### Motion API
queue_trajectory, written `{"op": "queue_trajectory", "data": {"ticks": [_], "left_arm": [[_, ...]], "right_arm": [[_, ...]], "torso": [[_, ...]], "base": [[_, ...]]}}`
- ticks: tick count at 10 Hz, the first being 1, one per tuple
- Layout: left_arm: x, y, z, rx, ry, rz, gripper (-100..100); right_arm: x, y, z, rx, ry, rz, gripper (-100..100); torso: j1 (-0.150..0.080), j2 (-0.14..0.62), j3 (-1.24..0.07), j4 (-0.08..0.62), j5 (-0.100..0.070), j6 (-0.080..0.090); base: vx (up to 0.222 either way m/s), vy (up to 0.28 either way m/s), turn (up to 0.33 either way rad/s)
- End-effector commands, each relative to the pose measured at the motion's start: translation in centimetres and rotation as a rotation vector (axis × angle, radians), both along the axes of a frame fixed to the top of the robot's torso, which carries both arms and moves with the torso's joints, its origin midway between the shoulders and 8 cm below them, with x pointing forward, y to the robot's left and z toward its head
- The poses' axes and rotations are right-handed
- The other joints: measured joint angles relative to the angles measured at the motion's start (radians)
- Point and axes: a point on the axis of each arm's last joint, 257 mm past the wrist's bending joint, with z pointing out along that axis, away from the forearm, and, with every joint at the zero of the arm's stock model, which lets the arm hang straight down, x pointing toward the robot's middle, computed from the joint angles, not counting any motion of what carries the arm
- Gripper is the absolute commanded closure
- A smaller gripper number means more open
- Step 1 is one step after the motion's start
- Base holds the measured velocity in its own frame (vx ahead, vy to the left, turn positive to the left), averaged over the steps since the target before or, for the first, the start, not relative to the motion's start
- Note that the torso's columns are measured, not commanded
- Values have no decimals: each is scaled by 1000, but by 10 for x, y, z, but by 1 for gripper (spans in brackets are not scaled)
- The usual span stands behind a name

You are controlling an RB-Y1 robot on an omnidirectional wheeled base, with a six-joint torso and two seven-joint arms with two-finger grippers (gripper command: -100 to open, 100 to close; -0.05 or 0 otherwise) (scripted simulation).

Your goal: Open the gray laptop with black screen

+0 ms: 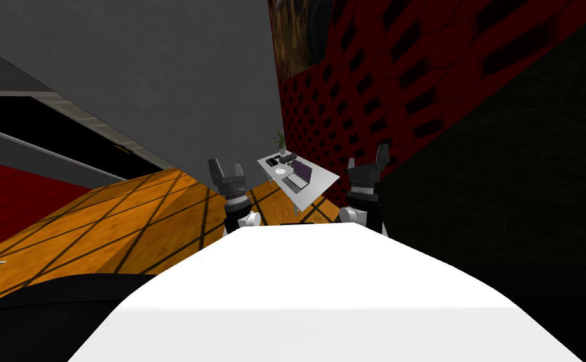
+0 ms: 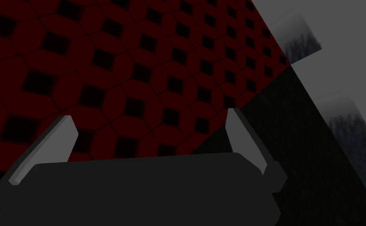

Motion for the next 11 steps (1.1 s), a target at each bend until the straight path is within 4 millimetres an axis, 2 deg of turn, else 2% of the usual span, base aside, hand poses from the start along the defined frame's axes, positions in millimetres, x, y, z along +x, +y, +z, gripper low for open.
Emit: {"op": "queue_trajectory", "data": {"ticks": [1,9,10,11], "left_arm": [[0,0,0,0,0,0,0],[0,0,0,0,0,0,0],[0,0,0,0,0,0,0],[0,0,0,0,0,0,0]], "right_arm": [[0,0,0,0,0,0,0],[0,0,0,0,0,0,0],[2,2,0,-2,1,29,-100],[4,3,0,4,3,54,-100]], "torso": [[0,40,-82,41,0,0],[0,618,-1234,617,0,0],[0,691,-1382,691,0,0],[-2,728,-1450,725,0,0]], "base": [[0,0,0],[0,0,0],[-48,-30,55],[-96,-61,91]]}}
